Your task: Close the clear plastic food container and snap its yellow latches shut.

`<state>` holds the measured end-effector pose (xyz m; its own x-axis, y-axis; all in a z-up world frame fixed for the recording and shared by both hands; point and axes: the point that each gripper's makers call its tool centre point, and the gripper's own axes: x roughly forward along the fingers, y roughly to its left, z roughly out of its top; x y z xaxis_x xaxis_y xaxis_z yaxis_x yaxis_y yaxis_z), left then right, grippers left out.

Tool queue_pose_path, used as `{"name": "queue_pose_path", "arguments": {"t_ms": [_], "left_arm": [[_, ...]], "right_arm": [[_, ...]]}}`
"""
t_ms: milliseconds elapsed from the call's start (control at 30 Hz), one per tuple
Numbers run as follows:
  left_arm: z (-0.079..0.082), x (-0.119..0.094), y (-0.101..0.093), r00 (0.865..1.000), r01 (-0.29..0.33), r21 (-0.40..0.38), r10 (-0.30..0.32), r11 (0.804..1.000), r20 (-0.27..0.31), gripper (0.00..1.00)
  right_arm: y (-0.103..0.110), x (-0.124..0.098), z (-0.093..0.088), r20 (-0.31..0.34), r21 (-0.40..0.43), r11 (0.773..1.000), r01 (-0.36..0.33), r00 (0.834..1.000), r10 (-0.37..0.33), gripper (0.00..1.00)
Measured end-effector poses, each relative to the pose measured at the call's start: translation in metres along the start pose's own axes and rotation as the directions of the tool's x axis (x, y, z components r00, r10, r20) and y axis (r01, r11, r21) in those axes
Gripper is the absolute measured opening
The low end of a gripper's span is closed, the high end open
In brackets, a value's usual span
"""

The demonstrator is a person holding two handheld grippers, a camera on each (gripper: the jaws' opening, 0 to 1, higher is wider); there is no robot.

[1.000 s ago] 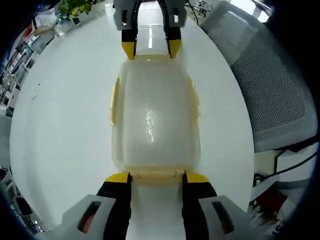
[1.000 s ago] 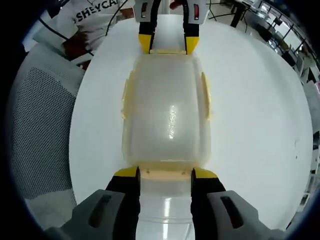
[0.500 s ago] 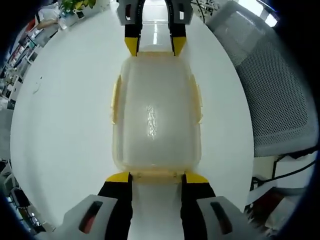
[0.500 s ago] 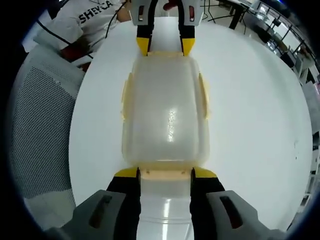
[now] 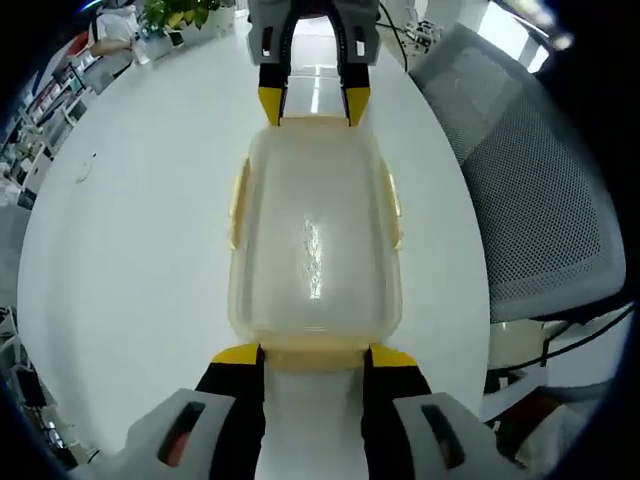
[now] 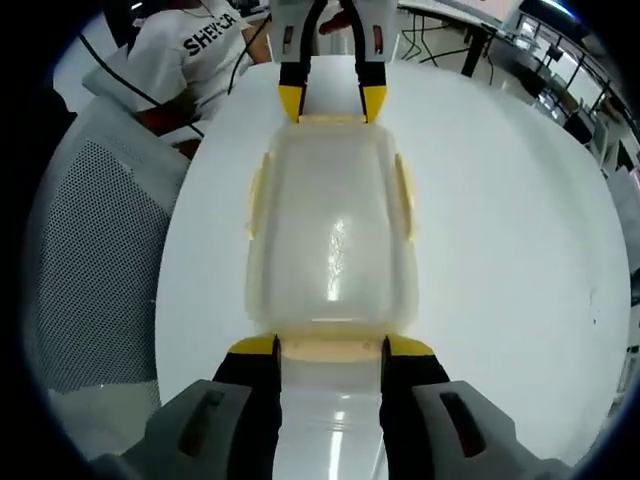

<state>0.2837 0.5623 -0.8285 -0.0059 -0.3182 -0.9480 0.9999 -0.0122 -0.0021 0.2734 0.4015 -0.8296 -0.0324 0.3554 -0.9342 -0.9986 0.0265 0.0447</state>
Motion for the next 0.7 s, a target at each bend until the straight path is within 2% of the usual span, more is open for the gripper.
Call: {"name": "queue_pose_path", "arguments": {"t_ms": [267,700], "left_arm": [[0.004,-0.011,0.002,1.0,0.009,0.008,-0.009,1.0,0.0,0.32],[0.019,-0.032,0.012,1.0,-0.008,0.016,0.008,1.0,-0.012,0.33]], "right_arm": [[0.002,-0.011,0.005,0.026,0.006,1.0,-0.001,1.0,0.001,0.34],[-0.007,-0.036,0.007,0.027,0.003,0.999,0.039,0.999,-0.039,0.35]]}}
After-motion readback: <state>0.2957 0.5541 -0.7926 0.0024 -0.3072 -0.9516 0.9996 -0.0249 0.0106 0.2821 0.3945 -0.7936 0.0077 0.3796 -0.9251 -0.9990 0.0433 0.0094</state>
